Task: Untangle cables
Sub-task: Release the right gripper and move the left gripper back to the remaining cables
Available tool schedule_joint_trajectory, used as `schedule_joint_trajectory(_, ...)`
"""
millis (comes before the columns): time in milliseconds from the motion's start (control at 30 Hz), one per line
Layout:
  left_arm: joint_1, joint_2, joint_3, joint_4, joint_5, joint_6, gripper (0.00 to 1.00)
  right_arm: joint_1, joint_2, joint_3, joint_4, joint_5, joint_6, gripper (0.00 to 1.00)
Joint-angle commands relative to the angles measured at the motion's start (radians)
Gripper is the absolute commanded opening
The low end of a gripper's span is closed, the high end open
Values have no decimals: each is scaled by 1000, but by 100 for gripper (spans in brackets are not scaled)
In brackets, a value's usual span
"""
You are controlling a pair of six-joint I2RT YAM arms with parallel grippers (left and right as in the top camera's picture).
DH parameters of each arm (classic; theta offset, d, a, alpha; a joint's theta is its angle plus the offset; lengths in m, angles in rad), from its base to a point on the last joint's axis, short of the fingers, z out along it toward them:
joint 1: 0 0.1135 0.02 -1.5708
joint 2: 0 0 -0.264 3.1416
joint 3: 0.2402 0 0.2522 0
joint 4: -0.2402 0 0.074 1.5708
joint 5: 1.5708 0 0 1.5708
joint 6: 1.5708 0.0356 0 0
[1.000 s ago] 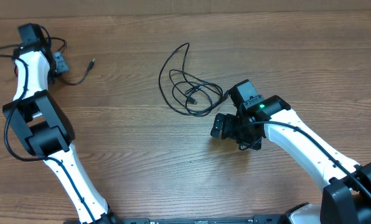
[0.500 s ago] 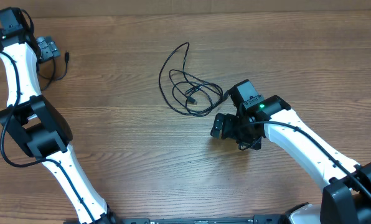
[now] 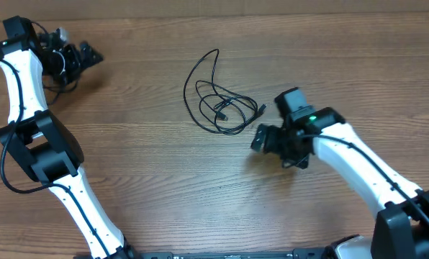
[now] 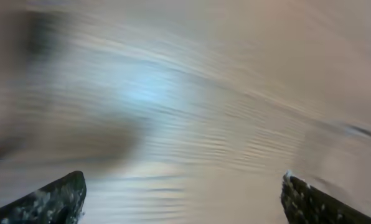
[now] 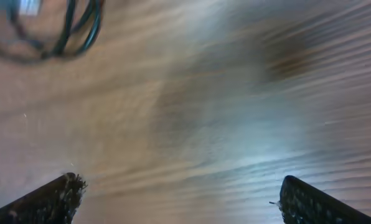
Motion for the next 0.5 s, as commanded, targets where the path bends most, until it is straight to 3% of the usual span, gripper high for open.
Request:
schedule_joint_trajectory(0,-34,-23,16,-27,499,132,100,-128,4,-6,8,18,-3,100)
schedule_joint_trajectory(167,-123,-23,16,-163,494,293,100,-309,4,-6,18,40,-4,100)
schedule_joint_trajectory(267,-183,-27,17,-237,497,324,100,-408,4,-6,18,85,-3,100)
schedule_joint_trajectory(400,-228,-65,23,-307,441,385,91,-483,4,-6,10,86,-3,100)
schedule_joint_trajectory(467,-246,-105,23,-347,401,413,91,-503,4,-6,2,86,-3,100)
